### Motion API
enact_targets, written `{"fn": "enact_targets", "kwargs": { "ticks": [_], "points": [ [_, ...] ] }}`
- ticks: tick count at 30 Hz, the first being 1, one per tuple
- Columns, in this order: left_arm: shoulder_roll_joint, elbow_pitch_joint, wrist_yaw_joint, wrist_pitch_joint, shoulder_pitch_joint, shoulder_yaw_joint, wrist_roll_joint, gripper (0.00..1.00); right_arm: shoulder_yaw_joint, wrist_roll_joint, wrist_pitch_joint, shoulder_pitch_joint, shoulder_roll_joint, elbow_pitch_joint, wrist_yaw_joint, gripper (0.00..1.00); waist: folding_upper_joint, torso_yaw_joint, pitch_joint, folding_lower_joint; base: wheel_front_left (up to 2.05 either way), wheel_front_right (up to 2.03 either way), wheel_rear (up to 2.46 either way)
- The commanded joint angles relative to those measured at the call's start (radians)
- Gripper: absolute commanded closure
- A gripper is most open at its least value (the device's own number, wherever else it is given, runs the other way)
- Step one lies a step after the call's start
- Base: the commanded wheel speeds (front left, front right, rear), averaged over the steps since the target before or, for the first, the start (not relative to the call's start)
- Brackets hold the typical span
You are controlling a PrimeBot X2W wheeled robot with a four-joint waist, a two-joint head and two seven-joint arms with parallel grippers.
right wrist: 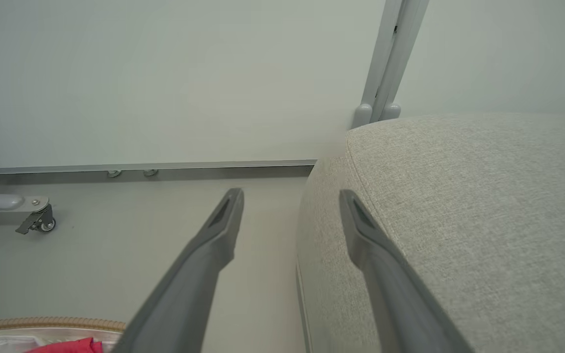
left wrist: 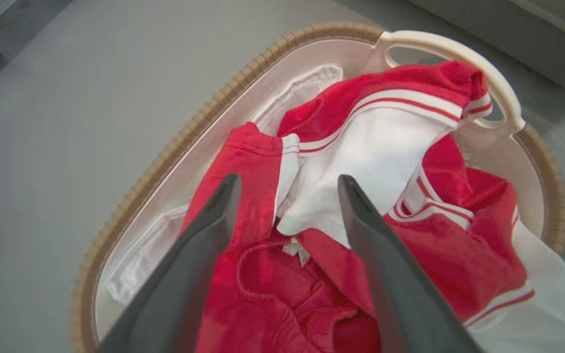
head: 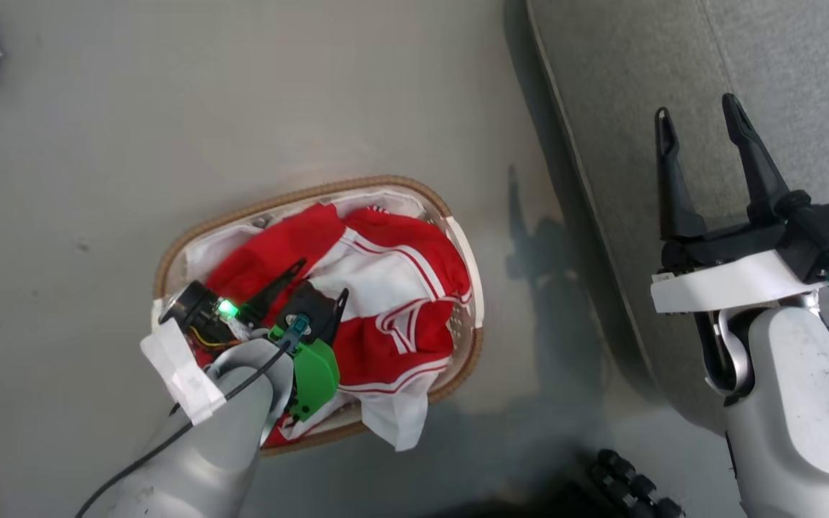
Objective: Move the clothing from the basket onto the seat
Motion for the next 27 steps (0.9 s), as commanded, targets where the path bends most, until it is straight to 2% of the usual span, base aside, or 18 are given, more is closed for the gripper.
{"fn": "enact_targets", "kwargs": {
  "ticks": [1,8,17,18,19,20,21,27],
  "points": [
    [0.007,0.02,-0.005,0.0,-0.027,-0.008,-0.001,0.0,0.005,0.011,-0.002,-0.021,-0.001,-0.009,-0.001,0.0,-0.0001,-0.071,0.108,-0.0002,0.0,0.0,0.0],
    [0.01,0.125,-0.006,0.0,-0.108,-0.048,0.005,0.0,0.037,0.035,-0.002,-0.04,-0.001,-0.021,-0.001,0.0,-0.0001,-0.096,0.173,-0.0002,0.0,0.0,0.0],
    [0.021,0.171,0.011,0.0,-0.162,-0.051,-0.014,0.0,0.063,0.053,-0.002,-0.058,-0.002,-0.025,-0.001,0.0,-0.0001,-0.112,0.209,-0.0002,0.0,0.0,0.0],
    [0.02,0.178,0.011,0.0,-0.166,-0.051,-0.018,0.27,0.065,0.054,-0.002,-0.059,-0.002,-0.023,-0.001,0.0,-0.0001,-0.112,0.21,-0.0002,0.0,0.0,0.0],
    [0.018,0.181,0.011,0.0,-0.169,-0.052,-0.021,0.63,0.066,0.055,-0.002,-0.06,-0.002,-0.022,-0.001,0.0,-0.0001,-0.112,0.209,-0.0002,0.0,0.0,0.0],
    [0.015,0.18,0.01,0.0,-0.168,-0.054,-0.023,0.77,0.066,0.055,-0.002,-0.059,-0.002,-0.02,-0.001,0.0,-0.0001,-0.111,0.206,-0.0002,0.0,0.0,0.0],
    [0.013,0.177,0.009,0.0,-0.164,-0.058,-0.025,1.0,0.066,0.054,-0.002,-0.057,-0.002,-0.017,-0.001,0.0,-0.0001,-0.109,0.201,-0.0002,0.0,0.0,0.0],
    [0.002,0.147,0.004,0.0,-0.111,-0.072,-0.047,1.0,0.064,0.039,-0.002,-0.034,-0.002,0.006,-0.001,0.0,-0.0001,-0.086,0.146,-0.0002,0.0,0.0,0.0]
  ]
}}
